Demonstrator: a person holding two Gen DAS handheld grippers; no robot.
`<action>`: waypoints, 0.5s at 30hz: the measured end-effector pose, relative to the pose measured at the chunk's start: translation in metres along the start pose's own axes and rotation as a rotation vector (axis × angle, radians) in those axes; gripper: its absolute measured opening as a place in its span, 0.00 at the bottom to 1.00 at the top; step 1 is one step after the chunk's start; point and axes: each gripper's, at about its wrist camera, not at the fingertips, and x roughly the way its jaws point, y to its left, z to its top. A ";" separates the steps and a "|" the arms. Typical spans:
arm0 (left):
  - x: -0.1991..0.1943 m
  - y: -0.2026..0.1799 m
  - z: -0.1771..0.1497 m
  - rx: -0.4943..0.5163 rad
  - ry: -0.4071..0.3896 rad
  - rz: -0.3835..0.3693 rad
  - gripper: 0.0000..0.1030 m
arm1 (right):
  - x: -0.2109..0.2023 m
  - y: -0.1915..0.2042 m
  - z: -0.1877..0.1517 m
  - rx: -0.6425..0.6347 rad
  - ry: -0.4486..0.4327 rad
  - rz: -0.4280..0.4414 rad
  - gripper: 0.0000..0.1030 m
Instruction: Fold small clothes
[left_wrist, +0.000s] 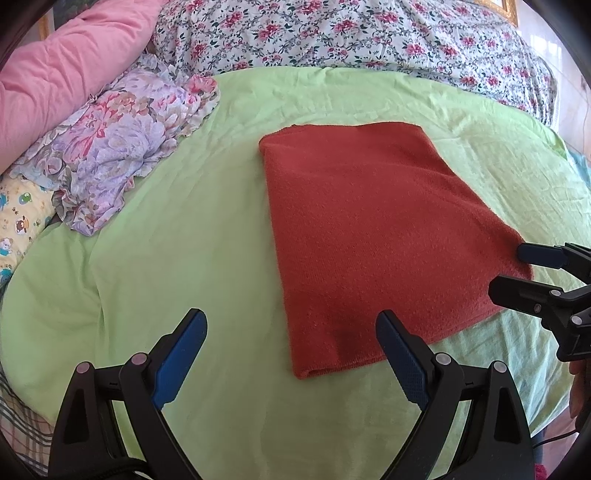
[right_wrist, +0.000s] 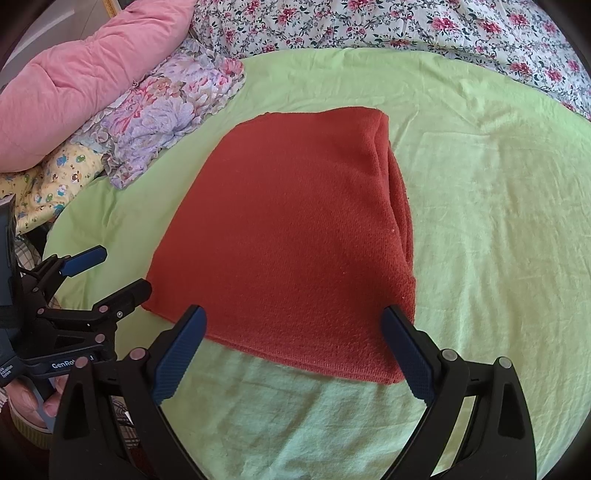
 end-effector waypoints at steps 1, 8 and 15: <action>0.000 -0.001 0.000 -0.001 -0.001 0.000 0.91 | 0.000 0.000 0.000 -0.001 0.000 0.000 0.93; -0.001 -0.001 0.000 -0.002 -0.002 0.001 0.91 | 0.000 0.000 -0.001 -0.002 0.000 -0.001 0.93; -0.001 -0.001 -0.001 -0.002 -0.002 0.001 0.91 | 0.001 0.000 0.000 0.000 0.000 -0.002 0.93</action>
